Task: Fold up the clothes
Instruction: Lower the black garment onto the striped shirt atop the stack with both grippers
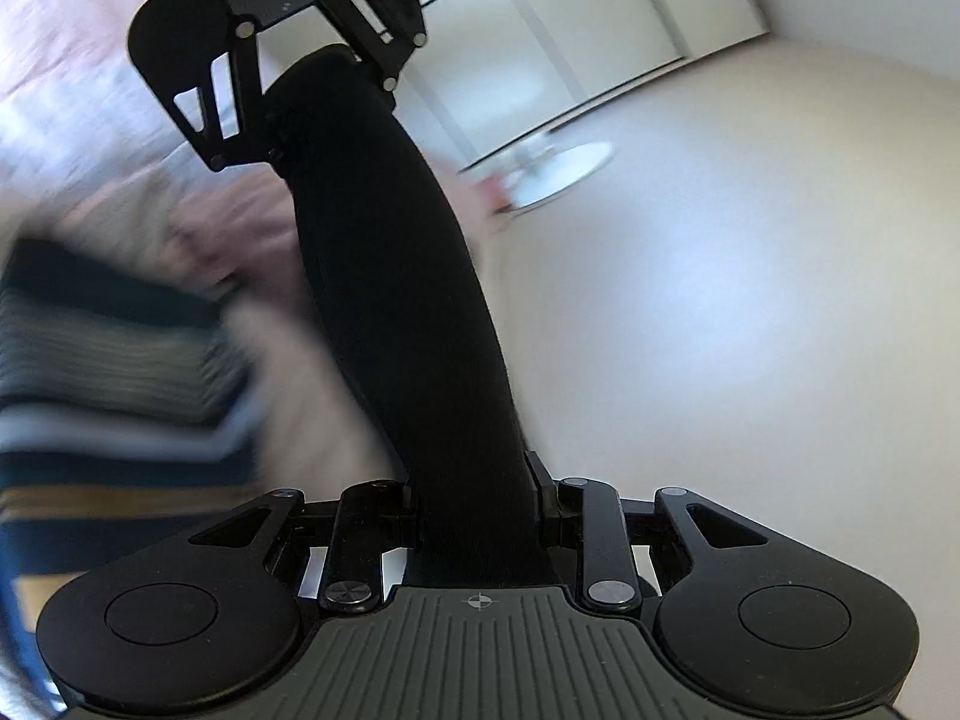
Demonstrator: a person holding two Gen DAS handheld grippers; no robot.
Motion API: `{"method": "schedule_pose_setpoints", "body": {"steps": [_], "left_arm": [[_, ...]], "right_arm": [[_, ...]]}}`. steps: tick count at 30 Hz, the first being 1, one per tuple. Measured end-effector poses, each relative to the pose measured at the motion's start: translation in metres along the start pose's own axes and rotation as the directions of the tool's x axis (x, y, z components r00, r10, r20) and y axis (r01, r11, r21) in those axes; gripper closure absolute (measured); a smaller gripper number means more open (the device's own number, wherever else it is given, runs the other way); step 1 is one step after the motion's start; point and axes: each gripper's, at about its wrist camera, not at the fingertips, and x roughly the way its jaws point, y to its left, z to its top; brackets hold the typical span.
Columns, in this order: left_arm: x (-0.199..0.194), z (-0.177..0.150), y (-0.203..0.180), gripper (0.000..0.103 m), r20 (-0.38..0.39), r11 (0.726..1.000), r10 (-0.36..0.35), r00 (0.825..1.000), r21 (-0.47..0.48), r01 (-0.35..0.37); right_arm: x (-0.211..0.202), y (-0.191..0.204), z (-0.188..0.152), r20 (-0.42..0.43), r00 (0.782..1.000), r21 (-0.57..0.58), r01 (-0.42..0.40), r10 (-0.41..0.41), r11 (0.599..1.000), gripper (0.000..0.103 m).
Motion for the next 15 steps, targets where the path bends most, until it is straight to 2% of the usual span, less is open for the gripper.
{"method": "schedule_pose_setpoints", "body": {"steps": [2,3,5,7,11,15], "left_arm": [[0.006,-0.015,-0.041,0.067,-0.013,1.000,-0.019,1.000,0.012,0.019],[0.005,-0.019,-0.054,0.067,-0.005,1.000,-0.001,1.000,0.018,0.001],[0.002,-0.022,-0.062,0.066,0.014,0.999,0.047,0.999,0.012,-0.047],[0.000,-0.022,-0.063,0.063,0.022,0.998,0.056,0.998,0.020,-0.056],[0.000,-0.021,-0.064,0.060,0.025,0.996,0.060,0.998,0.059,-0.061],[0.004,-0.018,-0.060,0.066,0.015,0.994,0.071,0.997,0.087,-0.072]], "right_arm": [[0.007,0.054,-0.025,-0.030,0.996,-0.013,-0.080,0.079,0.997,0.076],[0.009,0.070,-0.035,-0.041,0.994,-0.009,-0.105,0.104,0.994,0.076],[0.002,0.093,-0.045,-0.035,0.995,-0.010,-0.094,0.093,0.996,0.076],[-0.008,0.097,-0.048,-0.019,0.998,-0.003,-0.054,0.054,0.999,0.075],[-0.011,0.099,-0.049,-0.051,0.998,-0.040,-0.047,0.045,0.998,0.074],[-0.002,0.102,-0.048,-0.090,0.995,-0.018,-0.055,0.053,0.998,0.073]]}}
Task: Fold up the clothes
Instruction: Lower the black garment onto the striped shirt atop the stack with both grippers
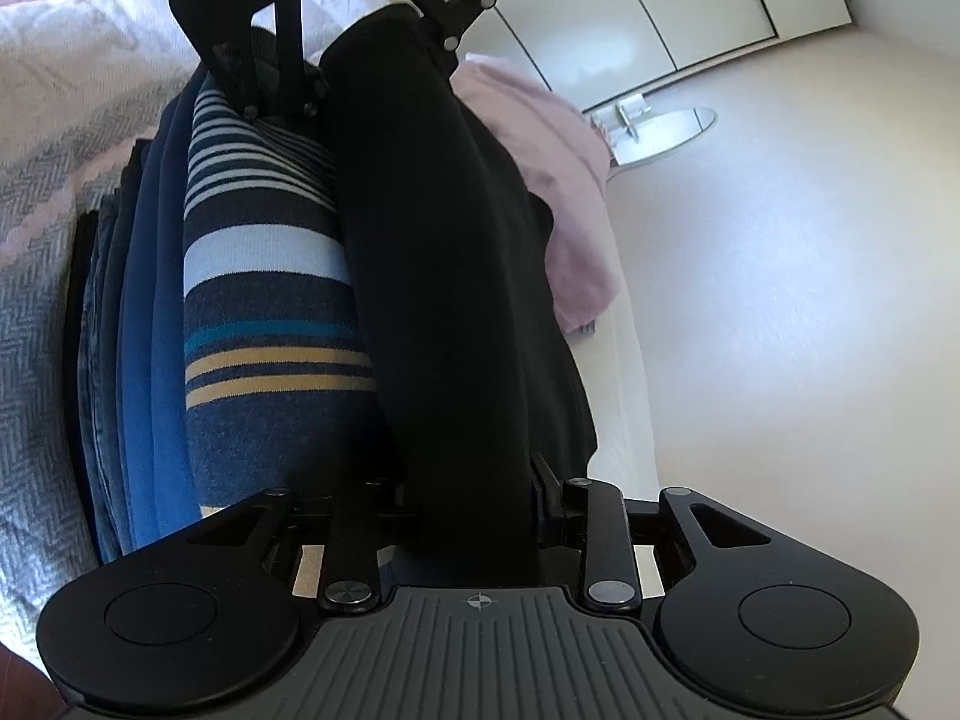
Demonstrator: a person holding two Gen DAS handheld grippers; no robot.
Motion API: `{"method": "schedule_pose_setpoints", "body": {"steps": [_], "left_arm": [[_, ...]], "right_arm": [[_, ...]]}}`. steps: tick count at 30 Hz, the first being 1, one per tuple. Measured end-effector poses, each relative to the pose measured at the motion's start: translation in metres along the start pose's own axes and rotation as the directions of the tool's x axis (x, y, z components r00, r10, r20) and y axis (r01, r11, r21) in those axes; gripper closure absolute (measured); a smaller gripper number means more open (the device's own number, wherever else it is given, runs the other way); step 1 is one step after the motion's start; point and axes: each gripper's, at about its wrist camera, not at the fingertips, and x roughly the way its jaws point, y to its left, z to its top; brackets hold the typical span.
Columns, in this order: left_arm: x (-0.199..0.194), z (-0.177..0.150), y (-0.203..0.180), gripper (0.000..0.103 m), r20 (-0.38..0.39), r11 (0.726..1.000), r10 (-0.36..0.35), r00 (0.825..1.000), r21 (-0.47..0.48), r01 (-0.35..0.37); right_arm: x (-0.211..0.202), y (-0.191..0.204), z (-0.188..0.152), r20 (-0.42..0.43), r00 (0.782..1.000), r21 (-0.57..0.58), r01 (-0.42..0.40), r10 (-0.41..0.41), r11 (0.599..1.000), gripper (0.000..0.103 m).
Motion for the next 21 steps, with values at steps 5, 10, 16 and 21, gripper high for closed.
{"method": "schedule_pose_setpoints", "body": {"steps": [5,10,16,21], "left_arm": [[-0.026,0.006,0.033,0.069,-0.001,0.995,0.099,0.995,-0.009,-0.099],[-0.019,-0.006,-0.018,0.067,-0.042,1.000,-0.018,0.999,0.019,0.019],[-0.022,-0.007,-0.016,0.055,-0.022,1.000,0.013,1.000,0.000,-0.013],[-0.029,-0.001,-0.009,0.052,-0.023,1.000,0.006,1.000,-0.022,-0.006]], "right_arm": [[-0.016,-0.023,0.009,0.016,0.999,0.009,0.040,-0.041,0.999,0.076],[-0.036,0.000,-0.002,0.039,0.999,-0.017,0.000,0.001,1.000,0.076],[-0.047,0.013,-0.021,0.028,0.999,-0.087,0.027,-0.025,0.996,0.069],[-0.069,0.006,-0.028,-0.001,0.999,-0.078,0.034,-0.034,0.996,0.066]]}}
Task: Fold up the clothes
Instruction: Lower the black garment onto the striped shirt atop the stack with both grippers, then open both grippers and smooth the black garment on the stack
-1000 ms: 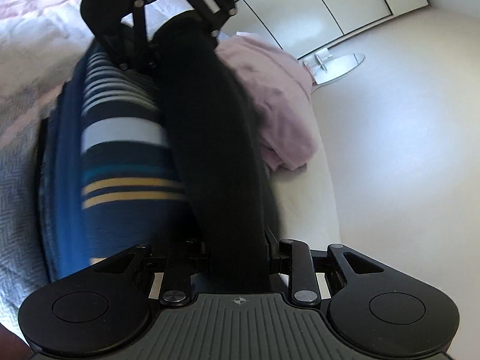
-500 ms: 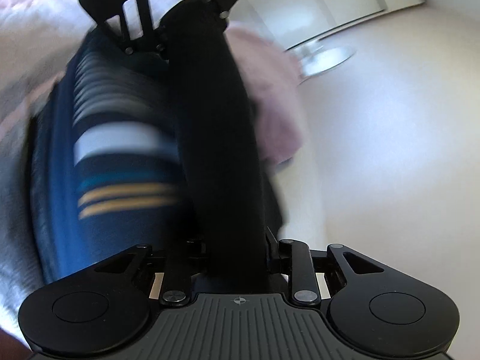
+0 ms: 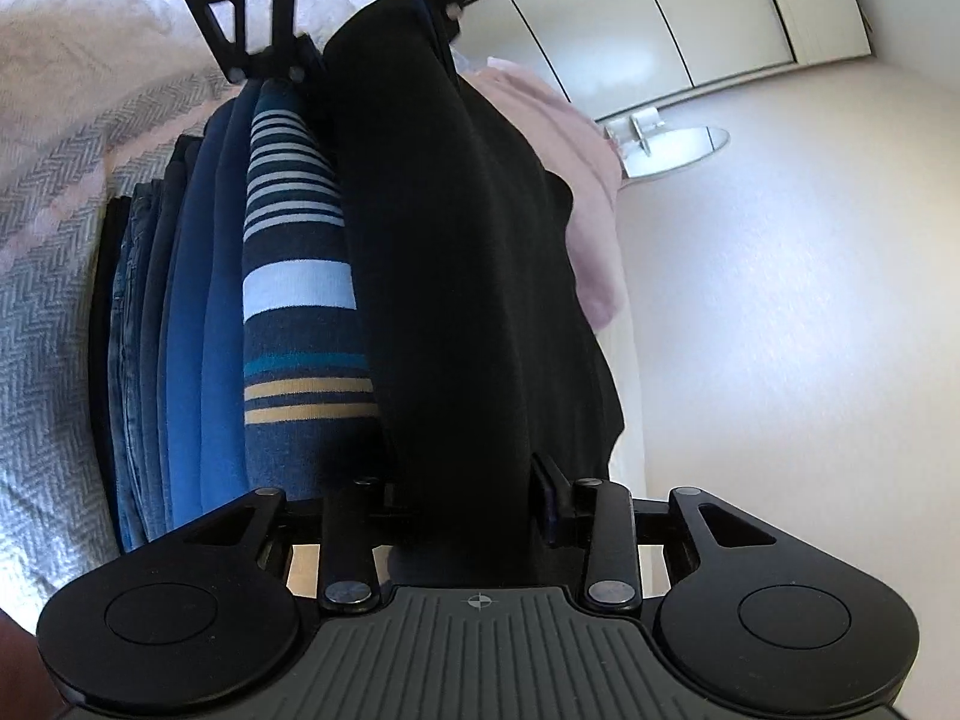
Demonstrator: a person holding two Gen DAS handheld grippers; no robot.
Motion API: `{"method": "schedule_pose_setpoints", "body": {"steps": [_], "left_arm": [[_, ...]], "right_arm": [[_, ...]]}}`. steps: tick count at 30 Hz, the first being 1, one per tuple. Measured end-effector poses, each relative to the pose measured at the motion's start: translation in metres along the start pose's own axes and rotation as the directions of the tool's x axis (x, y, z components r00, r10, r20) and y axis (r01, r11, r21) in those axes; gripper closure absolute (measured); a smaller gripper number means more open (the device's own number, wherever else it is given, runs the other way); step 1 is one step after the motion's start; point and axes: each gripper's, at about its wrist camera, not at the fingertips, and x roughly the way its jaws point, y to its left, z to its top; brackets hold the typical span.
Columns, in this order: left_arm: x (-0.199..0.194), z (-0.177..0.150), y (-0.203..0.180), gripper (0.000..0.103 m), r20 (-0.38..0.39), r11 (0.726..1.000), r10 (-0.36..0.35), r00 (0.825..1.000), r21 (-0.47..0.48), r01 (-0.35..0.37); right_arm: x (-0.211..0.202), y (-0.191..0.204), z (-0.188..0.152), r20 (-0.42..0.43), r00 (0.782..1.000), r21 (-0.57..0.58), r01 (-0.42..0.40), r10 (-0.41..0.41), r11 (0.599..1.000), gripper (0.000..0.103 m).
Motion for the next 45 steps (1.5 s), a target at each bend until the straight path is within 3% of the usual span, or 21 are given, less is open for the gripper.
{"method": "schedule_pose_setpoints", "body": {"steps": [2,4,8,12,14,22,31,36,39,42,45], "left_arm": [[0.001,0.000,0.001,0.059,-0.006,1.000,-0.008,1.000,-0.007,0.008],[-0.011,0.023,-0.004,0.063,-0.024,0.999,-0.021,0.999,-0.030,0.020],[-0.032,0.008,0.001,0.067,-0.019,0.998,-0.008,1.000,-0.057,0.007],[-0.035,0.003,-0.006,0.066,-0.017,0.999,-0.032,0.999,-0.042,0.031],[-0.029,0.006,-0.014,0.065,-0.029,0.999,-0.038,0.999,-0.013,0.037],[-0.034,0.005,-0.005,0.059,-0.033,1.000,-0.031,0.999,0.001,0.031],[-0.078,-0.014,0.015,0.058,-0.021,0.994,-0.060,0.998,-0.093,0.058],[-0.068,0.002,0.005,0.058,0.003,0.976,-0.046,0.999,-0.214,0.045],[-0.076,0.006,0.039,0.058,0.017,0.961,-0.015,1.000,-0.276,0.020],[-0.059,0.012,0.071,0.058,0.008,0.928,-0.060,0.998,-0.369,0.059],[-0.032,0.016,0.086,0.058,-0.007,0.893,-0.133,0.991,-0.434,0.117]], "right_arm": [[0.000,0.001,0.008,-0.007,1.000,0.025,0.002,-0.002,1.000,0.065],[0.005,0.008,0.010,-0.013,1.000,0.049,-0.001,0.001,0.999,0.065],[0.001,-0.004,0.016,-0.022,0.999,0.118,-0.027,0.030,0.993,0.073],[-0.009,-0.007,0.033,-0.002,1.000,0.137,-0.023,0.023,0.990,0.074],[0.000,0.012,0.032,-0.025,0.998,0.108,-0.062,0.065,0.992,0.074],[-0.010,0.021,0.030,-0.063,0.998,0.112,-0.016,0.023,0.994,0.068],[-0.013,0.035,0.039,-0.099,0.995,0.211,-0.002,0.023,0.978,0.061],[-0.032,0.029,0.048,-0.085,0.995,0.365,-0.023,0.057,0.931,0.061],[-0.049,0.011,0.053,-0.032,0.999,0.486,-0.020,0.041,0.874,0.061],[-0.047,-0.019,0.056,0.007,1.000,0.552,-0.017,0.016,0.834,0.061],[-0.019,-0.055,0.050,0.030,0.997,0.636,-0.078,0.076,0.768,0.061]]}}
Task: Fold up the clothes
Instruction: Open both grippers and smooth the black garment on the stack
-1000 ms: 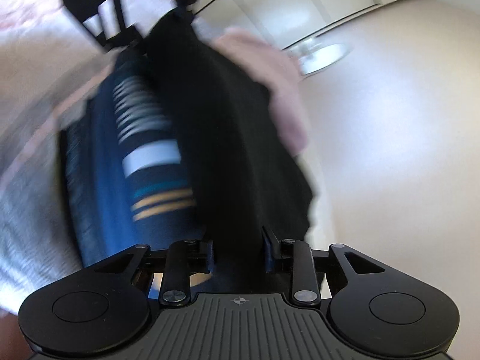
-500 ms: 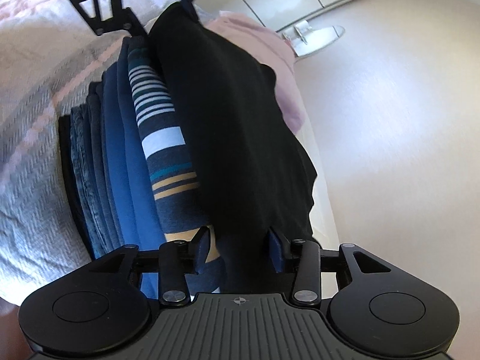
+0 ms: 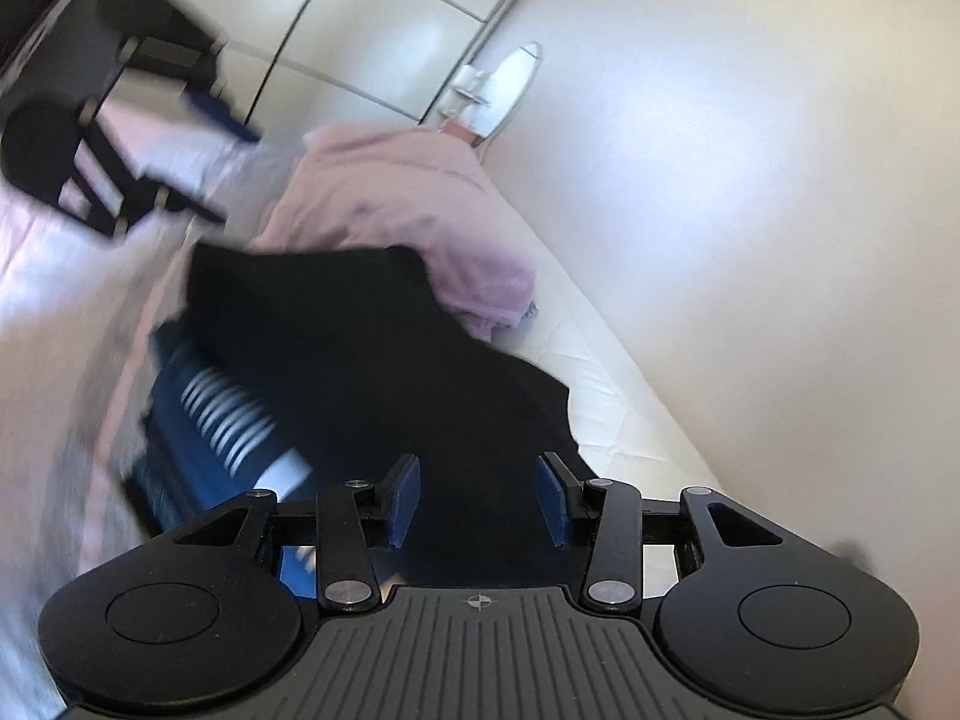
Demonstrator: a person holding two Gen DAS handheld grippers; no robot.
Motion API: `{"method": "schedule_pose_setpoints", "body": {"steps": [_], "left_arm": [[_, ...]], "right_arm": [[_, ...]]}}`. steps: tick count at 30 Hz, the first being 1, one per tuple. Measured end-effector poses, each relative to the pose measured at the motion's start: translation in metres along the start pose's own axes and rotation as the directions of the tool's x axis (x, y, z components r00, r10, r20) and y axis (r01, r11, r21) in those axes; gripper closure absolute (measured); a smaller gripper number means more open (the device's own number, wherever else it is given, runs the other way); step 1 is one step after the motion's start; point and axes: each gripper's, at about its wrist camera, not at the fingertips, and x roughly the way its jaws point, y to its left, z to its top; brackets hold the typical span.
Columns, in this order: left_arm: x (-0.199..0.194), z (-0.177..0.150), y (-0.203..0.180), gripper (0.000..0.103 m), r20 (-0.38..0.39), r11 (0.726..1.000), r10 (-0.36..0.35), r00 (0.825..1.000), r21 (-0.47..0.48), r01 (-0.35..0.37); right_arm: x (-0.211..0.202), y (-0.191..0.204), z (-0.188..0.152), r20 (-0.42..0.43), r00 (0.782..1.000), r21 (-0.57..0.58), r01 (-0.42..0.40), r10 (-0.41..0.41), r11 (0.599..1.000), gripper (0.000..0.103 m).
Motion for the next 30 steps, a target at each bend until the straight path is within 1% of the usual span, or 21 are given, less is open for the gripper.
{"method": "schedule_pose_setpoints", "body": {"steps": [1,3,5,7,8,10,11,13,16,19,20,21,22,24,26,27,28,29,30], "left_arm": [[0.011,0.002,0.002,0.058,-0.019,1.000,-0.024,1.000,-0.016,0.024],[0.028,-0.002,-0.002,0.067,-0.075,0.997,-0.071,0.995,-0.045,0.067],[0.030,-0.012,-0.007,0.072,-0.097,0.992,-0.094,0.991,-0.098,0.085],[0.023,-0.024,-0.013,0.073,-0.102,0.982,-0.108,0.989,-0.165,0.090],[0.021,-0.030,-0.018,0.073,-0.101,0.980,-0.113,0.988,-0.176,0.094],[0.023,-0.035,-0.029,0.073,-0.108,0.984,-0.114,0.988,-0.150,0.097],[0.025,-0.035,-0.031,0.073,-0.111,0.985,-0.114,0.987,-0.142,0.097],[0.033,-0.031,-0.031,0.073,-0.111,0.985,-0.112,0.987,-0.147,0.095],[0.038,-0.024,-0.026,0.073,-0.112,0.986,-0.103,0.988,-0.144,0.087],[0.034,-0.021,-0.022,0.073,-0.116,0.988,-0.101,0.988,-0.124,0.087],[0.033,-0.021,-0.022,0.072,-0.116,0.988,-0.101,0.988,-0.125,0.086],[0.031,-0.022,-0.021,0.071,-0.115,0.988,-0.100,0.988,-0.129,0.085],[0.029,-0.022,-0.021,0.068,-0.114,0.988,-0.095,0.989,-0.136,0.079],[0.024,-0.023,-0.019,0.060,-0.112,0.986,-0.078,0.991,-0.156,0.060],[0.015,-0.024,-0.013,0.047,-0.104,0.980,-0.063,0.993,-0.196,0.042],[0.009,-0.025,-0.010,0.044,-0.101,0.974,-0.058,0.993,-0.223,0.034],[0.001,-0.025,-0.008,0.037,-0.098,0.968,-0.055,0.994,-0.248,0.030],[-0.009,-0.026,-0.005,0.032,-0.092,0.961,-0.054,0.994,-0.276,0.027],[-0.021,-0.028,-0.004,0.031,-0.085,0.952,-0.052,0.995,-0.304,0.024]], "right_arm": [[0.012,-0.011,0.004,-0.018,0.999,0.041,-0.031,0.031,0.999,0.061],[0.041,-0.029,0.004,-0.076,0.991,0.116,-0.097,0.106,0.989,0.061],[0.067,-0.041,-0.009,-0.159,0.969,0.212,-0.155,0.191,0.965,0.061],[0.070,-0.040,-0.024,-0.158,0.958,0.304,-0.184,0.240,0.935,0.061],[0.065,-0.036,-0.030,-0.150,0.959,0.316,-0.185,0.242,0.930,0.061],[0.056,-0.022,-0.038,-0.142,0.962,0.301,-0.183,0.234,0.936,0.061],[0.054,-0.016,-0.041,-0.142,0.961,0.282,-0.192,0.239,0.940,0.061],[0.058,-0.016,-0.041,-0.140,0.956,0.279,-0.212,0.259,0.936,0.061],[0.062,-0.025,-0.030,-0.148,0.955,0.286,-0.207,0.256,0.936,0.061],[0.059,-0.024,-0.020,-0.151,0.962,0.251,-0.187,0.229,0.950,0.060],[0.057,-0.023,-0.018,-0.152,0.963,0.242,-0.181,0.222,0.953,0.060],[0.054,-0.021,-0.017,-0.151,0.965,0.234,-0.175,0.213,0.956,0.057],[0.049,-0.020,-0.016,-0.137,0.971,0.234,-0.161,0.197,0.959,0.046],[0.040,-0.018,-0.014,-0.106,0.981,0.236,-0.133,0.161,0.963,0.027],[0.021,-0.015,-0.018,-0.079,0.989,0.272,-0.102,0.128,0.957,0.026],[0.012,-0.013,-0.020,-0.065,0.992,0.292,-0.087,0.110,0.952,0.026],[0.002,-0.011,-0.022,-0.053,0.994,0.312,-0.072,0.093,0.947,0.026],[-0.009,-0.008,-0.027,-0.045,0.996,0.347,-0.058,0.079,0.936,0.026],[-0.021,-0.005,-0.032,-0.038,0.997,0.384,-0.045,0.065,0.922,0.026]]}}
